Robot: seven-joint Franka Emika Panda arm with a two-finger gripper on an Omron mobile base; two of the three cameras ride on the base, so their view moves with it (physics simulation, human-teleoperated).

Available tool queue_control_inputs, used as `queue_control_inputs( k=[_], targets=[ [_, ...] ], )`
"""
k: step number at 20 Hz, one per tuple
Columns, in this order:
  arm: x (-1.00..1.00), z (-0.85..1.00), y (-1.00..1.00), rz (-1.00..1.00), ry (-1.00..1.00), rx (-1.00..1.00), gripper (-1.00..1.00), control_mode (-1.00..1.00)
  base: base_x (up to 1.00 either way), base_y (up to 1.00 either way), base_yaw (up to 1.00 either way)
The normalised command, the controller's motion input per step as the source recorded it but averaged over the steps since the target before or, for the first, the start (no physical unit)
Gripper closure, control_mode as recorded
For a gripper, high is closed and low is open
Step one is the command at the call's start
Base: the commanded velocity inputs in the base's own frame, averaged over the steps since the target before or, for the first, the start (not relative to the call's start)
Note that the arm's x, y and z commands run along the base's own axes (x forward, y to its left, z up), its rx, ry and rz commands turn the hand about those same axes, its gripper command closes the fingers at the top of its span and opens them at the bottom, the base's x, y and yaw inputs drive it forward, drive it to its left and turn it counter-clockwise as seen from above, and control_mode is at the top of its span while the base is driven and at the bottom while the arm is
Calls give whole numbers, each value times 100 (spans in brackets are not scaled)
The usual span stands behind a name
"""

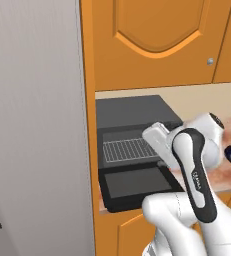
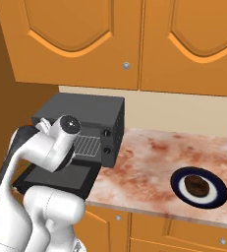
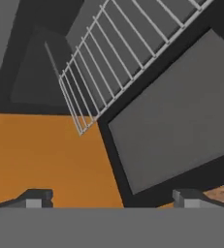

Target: Pick up the bagel from the plate, place it on the toaster oven rack, close the door, and set the timer.

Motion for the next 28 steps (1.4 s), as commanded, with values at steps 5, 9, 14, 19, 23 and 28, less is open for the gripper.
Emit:
queue_control_inputs(
  k=[5, 9, 14, 19, 23, 28],
  targets=[
    [0, 57, -71, 0, -7, -43, -100, -100, 0, 0, 0],
    [0, 13, -88, 0, -2, -45, -100, -100, 0, 0, 0],
    [0, -2, -100, 3, 0, -41, -100, -100, 0, 0, 0],
    [0, -18, -100, 0, 0, -23, -100, -100, 0, 0, 0],
    [-20, -39, -100, 0, 0, 0, -100, -100, 0, 0, 0],
    [-28, -41, -98, 0, 0, 0, -100, -100, 0, 0, 0]
  ],
)
